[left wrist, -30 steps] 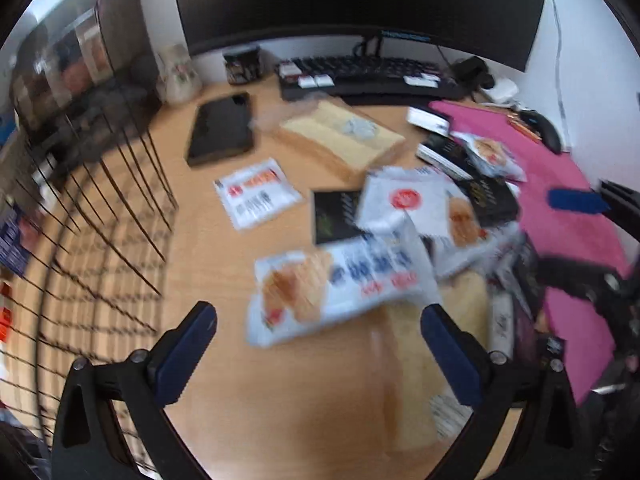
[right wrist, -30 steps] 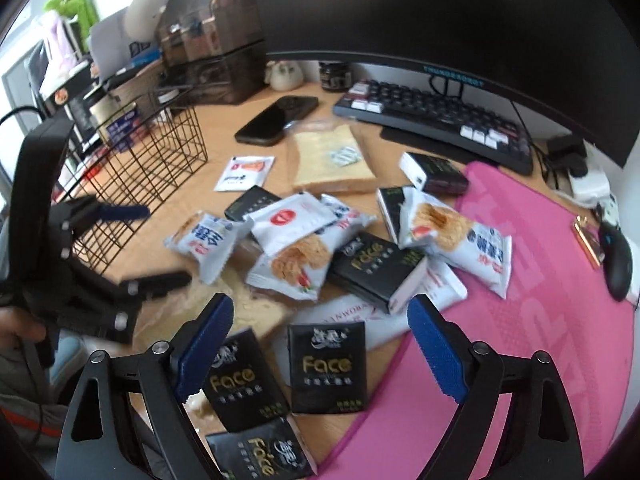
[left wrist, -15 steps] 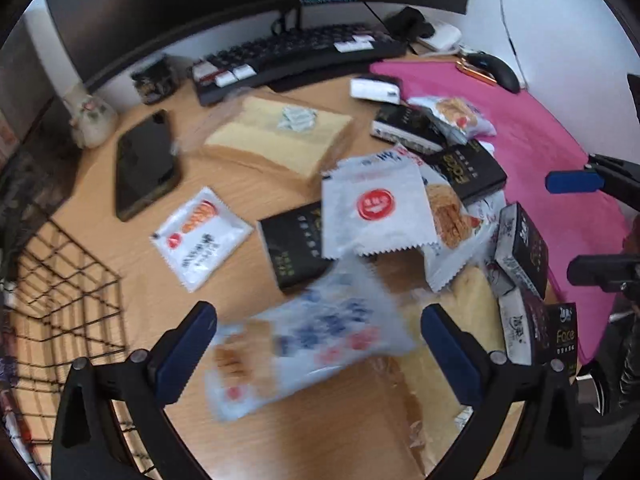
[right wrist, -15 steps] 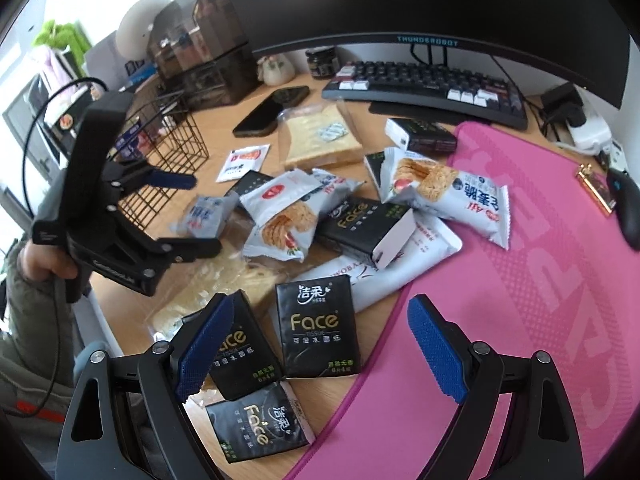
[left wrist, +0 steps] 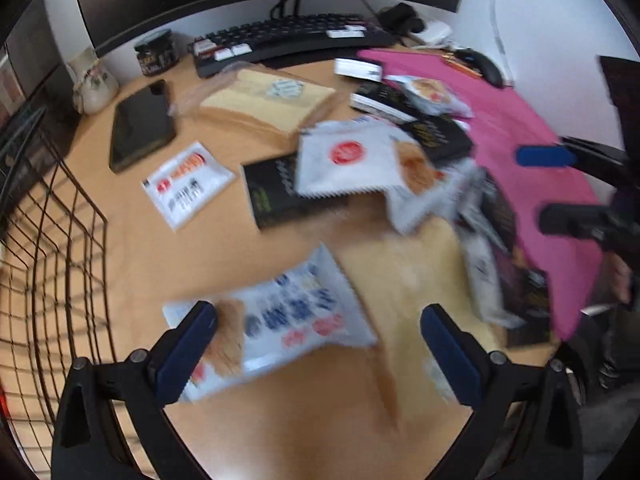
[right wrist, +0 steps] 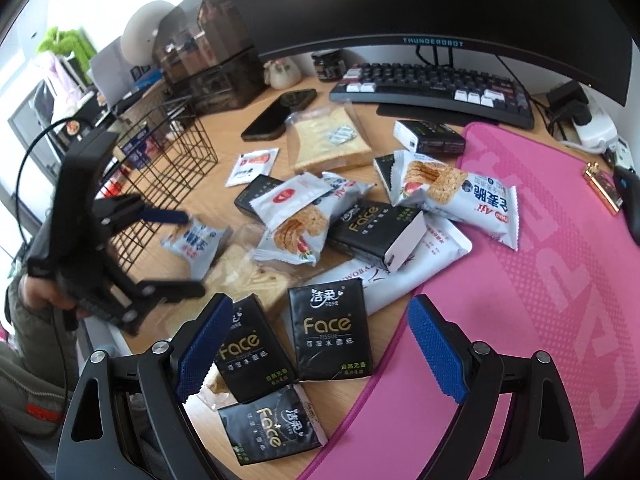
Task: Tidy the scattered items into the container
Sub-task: 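Reach the right tool to a black Face tissue pack and close on it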
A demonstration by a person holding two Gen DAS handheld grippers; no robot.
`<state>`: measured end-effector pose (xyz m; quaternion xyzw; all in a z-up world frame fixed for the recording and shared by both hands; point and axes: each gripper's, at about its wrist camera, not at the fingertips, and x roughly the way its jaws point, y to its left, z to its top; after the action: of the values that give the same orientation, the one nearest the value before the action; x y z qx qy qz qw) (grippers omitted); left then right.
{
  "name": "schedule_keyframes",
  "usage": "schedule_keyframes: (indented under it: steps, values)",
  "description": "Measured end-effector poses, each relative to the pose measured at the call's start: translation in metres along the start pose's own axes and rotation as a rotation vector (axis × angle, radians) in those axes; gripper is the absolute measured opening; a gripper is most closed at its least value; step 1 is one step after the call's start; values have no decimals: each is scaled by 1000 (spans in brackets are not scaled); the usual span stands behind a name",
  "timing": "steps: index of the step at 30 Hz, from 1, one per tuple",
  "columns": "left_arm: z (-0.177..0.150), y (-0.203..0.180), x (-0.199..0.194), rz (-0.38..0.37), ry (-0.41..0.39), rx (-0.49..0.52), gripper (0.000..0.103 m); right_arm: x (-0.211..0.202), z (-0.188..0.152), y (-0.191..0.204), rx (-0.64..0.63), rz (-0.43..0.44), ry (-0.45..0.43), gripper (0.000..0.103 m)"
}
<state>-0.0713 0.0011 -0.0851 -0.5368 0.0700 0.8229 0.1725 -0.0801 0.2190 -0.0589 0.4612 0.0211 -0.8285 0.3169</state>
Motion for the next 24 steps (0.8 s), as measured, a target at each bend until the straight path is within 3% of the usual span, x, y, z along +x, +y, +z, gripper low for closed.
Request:
schedule_keyframes:
  steps: [4, 9, 17, 21, 24]
  values:
    - [-8, 4, -8, 97, 16, -24, 102, -4, -1, 5, -7, 12, -7, 90]
    - [-21, 9, -12, 85, 32, -123, 102, -4, -4, 12, -39, -15, -1, 90]
    - [-28, -12, -10, 31, 24, -124, 102, 18, -17, 15, -79, -108, 51, 89]
    - [-30, -21, -17, 14, -1, -104, 102, 29, -13, -12, 36, -90, 67, 67]
    - [-30, -24, -15, -3, 6, -107, 102, 40, -13, -7, 6, -106, 88, 64]
